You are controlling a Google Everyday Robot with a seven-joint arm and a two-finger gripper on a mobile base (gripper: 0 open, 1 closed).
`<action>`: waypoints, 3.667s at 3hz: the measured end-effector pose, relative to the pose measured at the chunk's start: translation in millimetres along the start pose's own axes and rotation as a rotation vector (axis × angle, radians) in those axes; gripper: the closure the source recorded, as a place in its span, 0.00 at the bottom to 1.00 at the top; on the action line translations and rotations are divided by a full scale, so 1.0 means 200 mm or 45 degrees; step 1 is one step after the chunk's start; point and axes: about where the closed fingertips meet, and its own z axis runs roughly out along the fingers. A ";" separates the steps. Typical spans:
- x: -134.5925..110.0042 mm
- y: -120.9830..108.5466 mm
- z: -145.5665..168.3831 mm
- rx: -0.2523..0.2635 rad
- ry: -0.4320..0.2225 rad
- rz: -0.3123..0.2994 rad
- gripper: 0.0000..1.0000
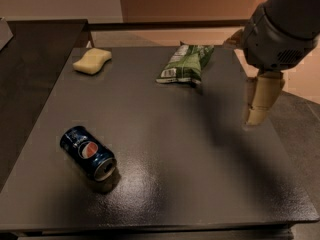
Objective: Place pepsi can upright
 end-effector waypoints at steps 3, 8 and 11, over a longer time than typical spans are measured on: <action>-0.44 -0.06 0.26 -0.134 -0.050 -0.718 0.00; -1.15 0.08 0.46 -0.280 -0.425 -1.694 0.00; -1.35 0.08 0.52 -0.364 -0.464 -2.077 0.00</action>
Offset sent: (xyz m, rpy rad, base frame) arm 0.0209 0.1012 -0.0376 -0.1518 0.0278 0.6150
